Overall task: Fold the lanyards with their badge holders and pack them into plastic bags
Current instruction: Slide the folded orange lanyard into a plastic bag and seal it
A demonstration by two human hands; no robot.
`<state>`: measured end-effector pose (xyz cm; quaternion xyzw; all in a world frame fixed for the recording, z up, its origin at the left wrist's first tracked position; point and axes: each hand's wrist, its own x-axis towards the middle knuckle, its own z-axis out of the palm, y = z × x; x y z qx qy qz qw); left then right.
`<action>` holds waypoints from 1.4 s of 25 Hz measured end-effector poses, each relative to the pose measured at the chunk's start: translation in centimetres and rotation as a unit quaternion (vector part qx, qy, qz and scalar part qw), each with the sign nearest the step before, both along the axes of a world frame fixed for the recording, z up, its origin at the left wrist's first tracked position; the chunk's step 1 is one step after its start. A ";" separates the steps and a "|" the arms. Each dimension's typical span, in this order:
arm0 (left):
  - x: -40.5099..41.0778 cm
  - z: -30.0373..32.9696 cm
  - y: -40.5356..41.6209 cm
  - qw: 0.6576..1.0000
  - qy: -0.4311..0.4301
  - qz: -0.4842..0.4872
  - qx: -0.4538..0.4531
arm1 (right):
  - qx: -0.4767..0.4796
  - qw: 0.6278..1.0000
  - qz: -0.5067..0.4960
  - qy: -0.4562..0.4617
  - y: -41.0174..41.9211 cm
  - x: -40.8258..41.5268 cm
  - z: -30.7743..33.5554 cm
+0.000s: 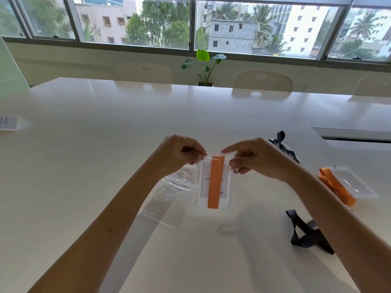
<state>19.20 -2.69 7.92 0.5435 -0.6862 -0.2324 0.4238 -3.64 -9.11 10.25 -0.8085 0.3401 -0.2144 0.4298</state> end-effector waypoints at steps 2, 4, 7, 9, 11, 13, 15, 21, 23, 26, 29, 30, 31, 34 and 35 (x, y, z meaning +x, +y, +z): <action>-0.3 0.4 0.1 0.999 -0.018 0.029 -0.014 | -0.012 1.000 -0.011 -0.006 -0.2 -0.2 0.3; -0.8 0.6 -0.1 0.996 -0.046 0.061 -0.037 | -0.050 0.998 -0.022 0.003 -0.5 -0.4 0.5; -1.6 0.9 -0.3 0.990 -0.077 0.097 -0.065 | -0.106 0.994 -0.035 0.014 -0.9 -0.6 0.7; -2.0 1.0 -0.3 0.989 -0.080 0.110 -0.064 | -0.128 0.991 -0.033 0.016 -1.1 -0.9 0.8; -2.4 1.0 -0.4 0.990 -0.061 0.120 -0.046 | -0.143 0.989 -0.031 0.017 -1.2 -1.4 0.7; -2.9 0.9 -0.4 0.990 -0.048 0.129 -0.034 | -0.150 0.988 -0.031 0.010 -1.3 -1.9 0.6; -3.4 0.8 -0.5 0.989 -0.050 0.137 -0.036 | -0.160 0.986 -0.041 -0.004 -1.4 -2.3 0.4; -5.1 0.5 -0.3 0.985 -0.035 0.162 -0.057 | -0.150 0.982 -0.102 -0.047 -1.5 -3.4 -0.1; -5.4 0.5 -0.3 0.984 -0.034 0.167 -0.052 | -0.147 0.980 -0.121 -0.055 -1.4 -3.5 -0.3; -5.9 0.5 -0.2 0.981 -0.055 0.177 -0.064 | -0.160 0.974 -0.155 -0.044 -1.2 -3.7 -0.4; -6.7 0.3 0.1 0.971 -0.098 0.194 -0.098 | -0.203 0.962 -0.180 -0.023 -0.7 -3.6 -0.4; -6.9 0.3 0.2 0.968 -0.106 0.201 -0.109 | -0.215 0.959 -0.180 -0.022 -0.4 -3.5 -0.4; -7.0 0.2 0.3 0.965 -0.110 0.209 -0.117 | -0.223 0.958 -0.180 -0.025 -0.2 -3.4 -0.3; -6.8 0.1 0.3 0.969 -0.067 0.218 -0.096 | -0.214 0.956 -0.192 -0.054 0.3 -3.1 -0.4; -6.6 0.1 0.3 0.974 -0.036 0.211 -0.076 | -0.194 0.959 -0.197 -0.066 0.3 -3.1 -0.4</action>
